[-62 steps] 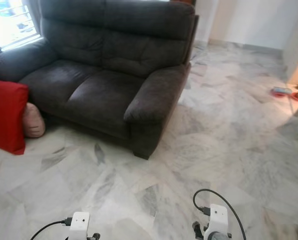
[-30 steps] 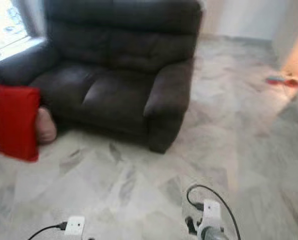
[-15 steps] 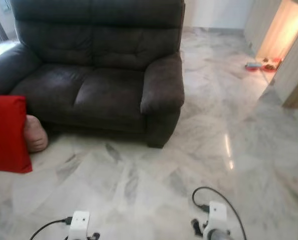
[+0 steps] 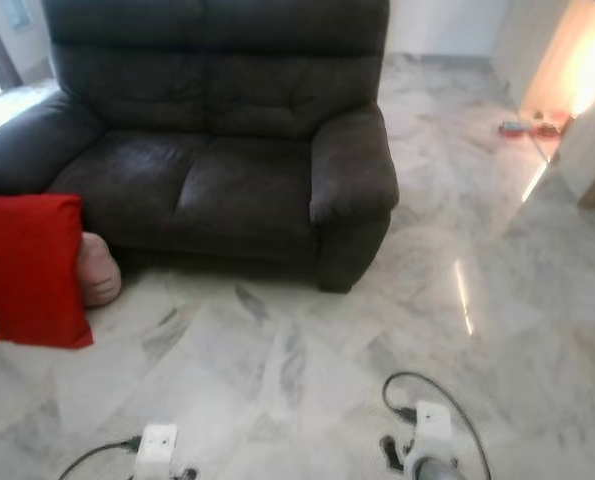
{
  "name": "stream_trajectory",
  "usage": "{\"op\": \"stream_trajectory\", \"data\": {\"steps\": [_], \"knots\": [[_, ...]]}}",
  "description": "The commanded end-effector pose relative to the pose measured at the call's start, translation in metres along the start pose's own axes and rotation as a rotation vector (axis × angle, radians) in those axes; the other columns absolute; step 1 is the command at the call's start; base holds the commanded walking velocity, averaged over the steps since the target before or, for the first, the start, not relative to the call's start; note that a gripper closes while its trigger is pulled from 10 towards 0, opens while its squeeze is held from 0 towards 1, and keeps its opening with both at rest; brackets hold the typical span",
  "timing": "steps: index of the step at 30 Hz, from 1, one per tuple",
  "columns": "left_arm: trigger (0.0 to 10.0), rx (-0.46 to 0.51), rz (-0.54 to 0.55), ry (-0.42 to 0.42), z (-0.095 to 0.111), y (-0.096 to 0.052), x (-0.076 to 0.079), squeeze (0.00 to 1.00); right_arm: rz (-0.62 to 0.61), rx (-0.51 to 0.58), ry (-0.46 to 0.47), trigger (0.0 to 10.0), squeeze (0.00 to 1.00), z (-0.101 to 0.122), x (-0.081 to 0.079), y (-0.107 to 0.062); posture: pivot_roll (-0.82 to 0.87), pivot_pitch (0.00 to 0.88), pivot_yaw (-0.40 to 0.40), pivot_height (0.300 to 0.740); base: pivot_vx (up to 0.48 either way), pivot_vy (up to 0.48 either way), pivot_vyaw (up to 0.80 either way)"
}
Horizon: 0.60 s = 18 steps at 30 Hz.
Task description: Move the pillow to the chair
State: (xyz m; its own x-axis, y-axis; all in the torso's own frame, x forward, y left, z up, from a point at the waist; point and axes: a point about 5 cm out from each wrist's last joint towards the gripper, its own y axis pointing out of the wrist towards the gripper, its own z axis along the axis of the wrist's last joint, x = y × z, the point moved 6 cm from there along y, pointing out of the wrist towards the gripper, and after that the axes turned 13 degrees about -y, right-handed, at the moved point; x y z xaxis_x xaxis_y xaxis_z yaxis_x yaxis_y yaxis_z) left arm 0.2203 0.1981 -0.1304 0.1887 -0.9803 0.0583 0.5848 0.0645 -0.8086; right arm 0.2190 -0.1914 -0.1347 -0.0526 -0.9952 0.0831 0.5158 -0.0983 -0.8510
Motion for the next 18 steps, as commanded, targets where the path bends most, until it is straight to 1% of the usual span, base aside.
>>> {"op": "stream_trajectory", "data": {"steps": [1, 18], "knots": [[10.0, -0.005, 0.022, 0.023, 0.0013, -0.0006, -0.0105, 0.00, 0.017, 0.021, 0.005, 10.0, 0.00, 0.0091, -0.0086, 0.0006, 0.03, 0.000, -0.004, 0.740, 0.000, 0.390, 0.00], [10.0, -0.004, 0.028, 0.022, 0.0023, -0.0006, -0.0122, 0.00, 0.025, 0.028, 0.016, 10.0, 0.00, 0.0104, -0.0112, 0.0006, 0.04, 0.000, 0.004, 0.740, 0.000, 0.459, 0.00]]}}
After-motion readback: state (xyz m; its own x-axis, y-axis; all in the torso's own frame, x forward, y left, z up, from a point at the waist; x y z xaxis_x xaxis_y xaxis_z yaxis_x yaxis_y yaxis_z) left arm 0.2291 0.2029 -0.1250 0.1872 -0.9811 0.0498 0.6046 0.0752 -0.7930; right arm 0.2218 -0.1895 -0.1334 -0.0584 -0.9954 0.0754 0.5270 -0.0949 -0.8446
